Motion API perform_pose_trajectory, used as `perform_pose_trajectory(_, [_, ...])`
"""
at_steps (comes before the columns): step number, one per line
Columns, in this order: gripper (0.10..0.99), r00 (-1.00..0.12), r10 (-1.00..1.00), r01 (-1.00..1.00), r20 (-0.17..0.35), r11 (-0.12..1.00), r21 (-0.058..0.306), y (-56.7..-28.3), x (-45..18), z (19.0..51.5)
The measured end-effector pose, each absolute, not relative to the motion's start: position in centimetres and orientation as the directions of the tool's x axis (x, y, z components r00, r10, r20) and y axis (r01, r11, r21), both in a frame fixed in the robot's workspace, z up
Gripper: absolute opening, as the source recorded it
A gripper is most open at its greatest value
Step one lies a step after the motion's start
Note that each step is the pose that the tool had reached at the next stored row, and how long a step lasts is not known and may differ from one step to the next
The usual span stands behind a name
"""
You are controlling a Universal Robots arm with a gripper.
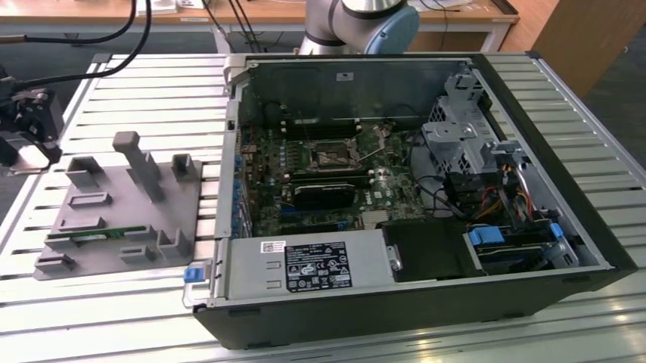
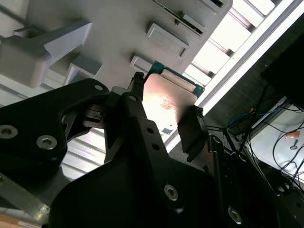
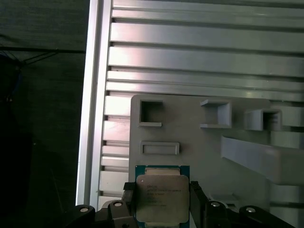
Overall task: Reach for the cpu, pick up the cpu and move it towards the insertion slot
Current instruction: 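Pick up the cpu and move it towards the insertion slot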
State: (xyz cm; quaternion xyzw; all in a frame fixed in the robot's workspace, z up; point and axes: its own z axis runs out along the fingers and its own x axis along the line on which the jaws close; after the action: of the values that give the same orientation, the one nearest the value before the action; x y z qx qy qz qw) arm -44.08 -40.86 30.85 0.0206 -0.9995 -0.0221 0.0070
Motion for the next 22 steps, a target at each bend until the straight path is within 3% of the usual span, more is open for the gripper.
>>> perform_pose_trajectory(22, [0.537,-0.999,-0.041,-0.041,0.013,0.998,0.044,-40.9,-44.1,33.7])
